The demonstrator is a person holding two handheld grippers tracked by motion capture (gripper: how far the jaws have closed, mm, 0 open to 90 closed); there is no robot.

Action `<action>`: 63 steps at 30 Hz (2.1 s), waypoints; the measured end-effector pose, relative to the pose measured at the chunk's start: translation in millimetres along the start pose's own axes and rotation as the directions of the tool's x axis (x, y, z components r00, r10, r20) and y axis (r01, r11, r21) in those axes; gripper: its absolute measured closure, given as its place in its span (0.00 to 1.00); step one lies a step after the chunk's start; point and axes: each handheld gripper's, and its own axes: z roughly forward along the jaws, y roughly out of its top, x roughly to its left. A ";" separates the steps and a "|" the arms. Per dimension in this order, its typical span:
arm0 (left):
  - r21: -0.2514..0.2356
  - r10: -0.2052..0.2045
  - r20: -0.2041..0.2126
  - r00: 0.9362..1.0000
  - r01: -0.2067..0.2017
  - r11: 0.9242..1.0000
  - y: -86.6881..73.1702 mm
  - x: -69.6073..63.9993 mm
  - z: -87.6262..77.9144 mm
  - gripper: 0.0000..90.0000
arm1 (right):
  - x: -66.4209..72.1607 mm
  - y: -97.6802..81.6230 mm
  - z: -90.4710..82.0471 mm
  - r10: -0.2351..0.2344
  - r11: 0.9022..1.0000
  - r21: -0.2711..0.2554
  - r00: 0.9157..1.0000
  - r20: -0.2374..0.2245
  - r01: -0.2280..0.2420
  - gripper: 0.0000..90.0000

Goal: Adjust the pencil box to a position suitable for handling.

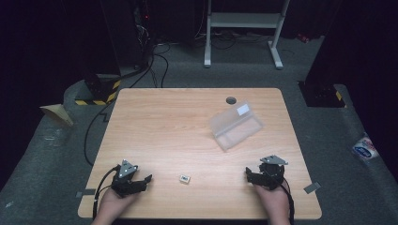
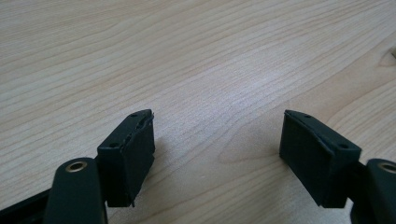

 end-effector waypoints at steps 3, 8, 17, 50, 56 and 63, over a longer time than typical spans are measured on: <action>0.000 0.000 0.000 1.000 0.000 1.000 0.0 0.0 0.0 0.30 | 0.2 -0.1 -0.3 -0.005 1.000 -0.003 1.000 -0.005 0.005 0.13; 0.003 0.001 -0.012 1.000 -0.001 1.000 0.3 0.4 0.2 0.28 | -0.5 1.2 -1.0 -0.019 1.000 0.000 1.000 -0.022 0.019 0.16; 0.020 -0.028 -0.044 0.999 0.029 0.999 0.9 2.0 1.7 0.17 | 2.9 11.7 -8.1 -0.020 0.999 -0.045 0.999 -0.043 0.018 0.16; 0.038 -0.025 -0.030 0.999 0.026 0.999 2.0 2.9 4.2 0.07 | 36.4 85.3 21.4 -0.053 0.991 -0.132 0.990 -0.133 0.035 0.57; 0.038 -0.024 -0.029 0.999 0.025 0.999 2.0 3.0 4.2 0.07 | 56.8 92.9 37.0 -0.112 0.989 -0.111 0.984 -0.138 0.097 0.59; 0.038 -0.024 -0.029 0.999 0.025 0.999 2.0 3.0 4.2 0.07 | 69.6 94.8 49.7 -0.127 0.989 -0.088 0.982 -0.139 0.116 0.71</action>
